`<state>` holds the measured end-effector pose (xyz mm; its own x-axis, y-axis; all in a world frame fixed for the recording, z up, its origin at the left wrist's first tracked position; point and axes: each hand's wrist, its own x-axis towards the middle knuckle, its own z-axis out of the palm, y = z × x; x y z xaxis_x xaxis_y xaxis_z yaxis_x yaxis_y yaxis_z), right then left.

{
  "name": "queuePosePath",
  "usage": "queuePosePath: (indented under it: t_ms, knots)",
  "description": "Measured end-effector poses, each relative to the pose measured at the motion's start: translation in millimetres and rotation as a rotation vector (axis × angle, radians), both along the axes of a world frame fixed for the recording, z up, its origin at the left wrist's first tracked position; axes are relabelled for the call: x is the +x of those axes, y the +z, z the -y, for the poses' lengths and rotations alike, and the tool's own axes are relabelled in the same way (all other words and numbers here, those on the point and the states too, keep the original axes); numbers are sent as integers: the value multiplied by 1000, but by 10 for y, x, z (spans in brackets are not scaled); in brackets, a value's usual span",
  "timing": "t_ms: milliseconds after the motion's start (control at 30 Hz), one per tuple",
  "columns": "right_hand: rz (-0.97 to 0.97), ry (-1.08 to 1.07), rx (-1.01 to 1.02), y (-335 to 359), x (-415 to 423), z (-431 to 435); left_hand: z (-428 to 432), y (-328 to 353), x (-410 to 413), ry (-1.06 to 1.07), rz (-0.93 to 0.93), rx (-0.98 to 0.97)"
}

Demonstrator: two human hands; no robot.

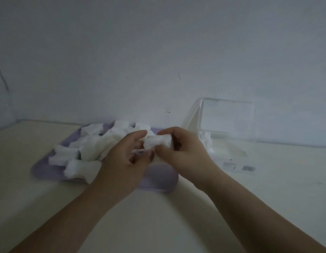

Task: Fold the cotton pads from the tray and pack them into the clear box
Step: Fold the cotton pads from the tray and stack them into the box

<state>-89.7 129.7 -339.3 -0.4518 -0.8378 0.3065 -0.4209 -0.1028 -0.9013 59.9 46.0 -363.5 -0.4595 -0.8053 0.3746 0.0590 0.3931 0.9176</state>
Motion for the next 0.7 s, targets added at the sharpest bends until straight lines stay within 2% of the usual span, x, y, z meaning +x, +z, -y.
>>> queuePosePath:
  t_ms: [333,500,600,700]
  knots:
    - [158,13,45,621,-781,-436,-68,521,-895,-271,4,291]
    - [293,-18,117,652,-1237,-629,-243,592,-1369,-294,-54,306]
    - [295,-153,146,636,-1333,-675,-300,526,-1532,-166,23,207]
    - [27,-370,255,618,-1388,-683,-277,328,-1604,16,99,1]
